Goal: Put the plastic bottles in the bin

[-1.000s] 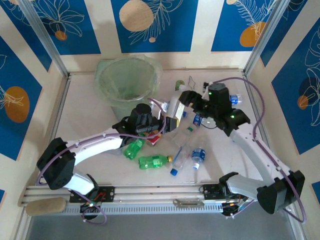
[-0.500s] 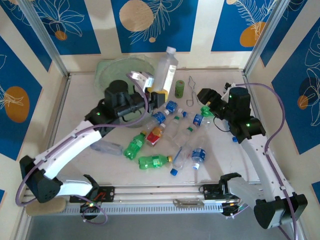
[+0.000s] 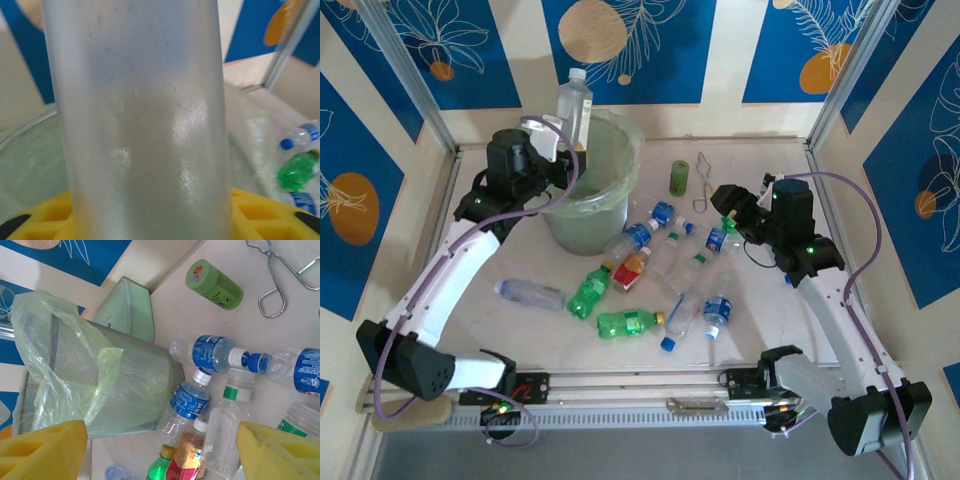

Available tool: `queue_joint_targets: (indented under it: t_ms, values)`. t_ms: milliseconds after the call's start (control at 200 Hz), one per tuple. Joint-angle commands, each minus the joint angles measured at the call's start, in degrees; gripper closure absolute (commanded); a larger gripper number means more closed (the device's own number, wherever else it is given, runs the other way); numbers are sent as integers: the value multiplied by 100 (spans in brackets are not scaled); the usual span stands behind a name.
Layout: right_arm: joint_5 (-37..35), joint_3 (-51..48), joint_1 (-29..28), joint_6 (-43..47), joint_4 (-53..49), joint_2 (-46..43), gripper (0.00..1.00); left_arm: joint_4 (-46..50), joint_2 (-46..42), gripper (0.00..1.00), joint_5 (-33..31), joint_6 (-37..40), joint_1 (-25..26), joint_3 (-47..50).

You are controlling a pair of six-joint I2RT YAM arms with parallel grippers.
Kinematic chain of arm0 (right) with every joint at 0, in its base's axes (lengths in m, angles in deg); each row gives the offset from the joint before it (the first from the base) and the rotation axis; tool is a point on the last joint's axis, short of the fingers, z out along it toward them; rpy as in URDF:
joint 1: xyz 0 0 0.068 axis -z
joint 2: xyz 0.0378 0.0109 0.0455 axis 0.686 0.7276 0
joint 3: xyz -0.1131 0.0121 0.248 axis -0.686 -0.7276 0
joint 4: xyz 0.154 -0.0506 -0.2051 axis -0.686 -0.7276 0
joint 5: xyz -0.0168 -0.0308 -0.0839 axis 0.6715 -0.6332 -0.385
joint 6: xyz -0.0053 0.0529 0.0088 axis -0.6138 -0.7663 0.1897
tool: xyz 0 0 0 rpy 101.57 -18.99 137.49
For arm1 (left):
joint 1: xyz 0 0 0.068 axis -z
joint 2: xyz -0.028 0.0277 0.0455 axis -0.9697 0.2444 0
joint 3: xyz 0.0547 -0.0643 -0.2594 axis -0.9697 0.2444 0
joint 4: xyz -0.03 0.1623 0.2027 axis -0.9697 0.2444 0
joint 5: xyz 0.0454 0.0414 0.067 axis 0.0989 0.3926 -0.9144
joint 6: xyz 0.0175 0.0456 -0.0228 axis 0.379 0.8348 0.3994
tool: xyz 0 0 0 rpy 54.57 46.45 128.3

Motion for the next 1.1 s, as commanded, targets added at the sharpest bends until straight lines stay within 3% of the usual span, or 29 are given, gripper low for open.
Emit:
queue_joint_targets:
  t_ms: [0, 495, 555, 675, 760, 840, 1095]
  values:
    - [102, -109, -18, -90, -29, -72, 21, 689, 153, 57, -182, 113, -146, -322]
    - [145, -179, -31, -116, 28, 7, 21, 1293, 654, 50, -297, 105, -170, -386]
    - [139, -178, -38, -116, 28, 12, 21, 1297, 664, 44, -296, 89, -170, -402]
    - [120, -171, -36, -100, 28, 13, 21, 1285, 637, 14, -318, 22, -170, -434]
    - [120, -158, -57, -97, 41, 40, 21, 1302, 587, 5, -322, -16, -164, -486]
    - [121, -154, -82, -100, 54, 78, 21, 1303, 517, 0, -310, -56, -170, -543]
    - [76, -129, -158, -42, 56, 214, 21, 1142, 151, 0, 107, -366, -170, -580]
